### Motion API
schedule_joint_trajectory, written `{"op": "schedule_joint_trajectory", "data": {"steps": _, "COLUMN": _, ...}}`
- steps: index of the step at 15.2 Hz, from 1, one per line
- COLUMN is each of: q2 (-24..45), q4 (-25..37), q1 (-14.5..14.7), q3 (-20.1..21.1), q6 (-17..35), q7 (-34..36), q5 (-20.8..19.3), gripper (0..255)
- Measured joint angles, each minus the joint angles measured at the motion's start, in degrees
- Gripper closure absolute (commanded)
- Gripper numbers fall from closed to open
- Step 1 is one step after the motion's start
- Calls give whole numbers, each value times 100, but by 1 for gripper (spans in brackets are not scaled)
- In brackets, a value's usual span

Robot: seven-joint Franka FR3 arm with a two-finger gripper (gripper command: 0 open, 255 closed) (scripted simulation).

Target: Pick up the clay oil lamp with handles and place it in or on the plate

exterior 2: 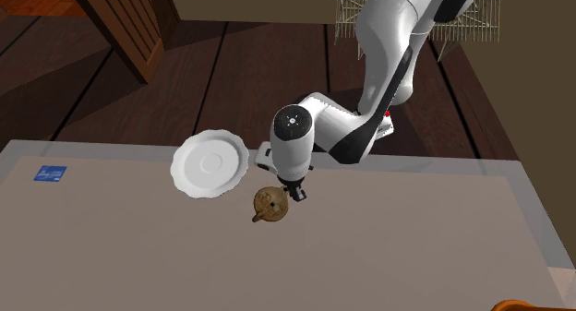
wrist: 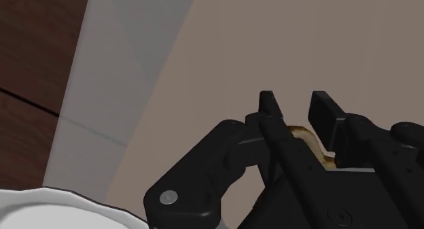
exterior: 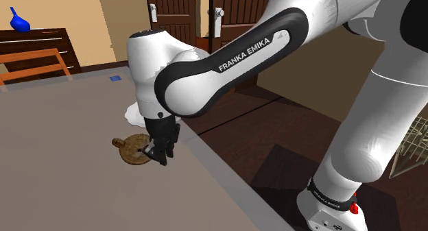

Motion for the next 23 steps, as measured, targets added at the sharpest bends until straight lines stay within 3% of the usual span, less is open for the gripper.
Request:
{"op": "schedule_joint_trajectory", "data": {"steps": 7, "q2": -242, "q4": 314, "q1": -10, "q3": -22, "q6": -522, "q7": -130, "q5": 190, "gripper": 255}}
{"op": "schedule_joint_trajectory", "data": {"steps": 8, "q2": -243, "q4": 315, "q1": -10, "q3": -22, "q6": -523, "q7": -130, "q5": 190, "gripper": 0}}
{"op": "schedule_joint_trajectory", "data": {"steps": 14, "q2": 157, "q4": 491, "q1": -52, "q3": -64, "q6": -402, "q7": -526, "q5": -106, "gripper": 0}}
{"op": "schedule_joint_trajectory", "data": {"steps": 23, "q2": 397, "q4": 273, "q1": -22, "q3": -60, "q6": -2, "q7": -421, "q5": -291, "gripper": 0}}
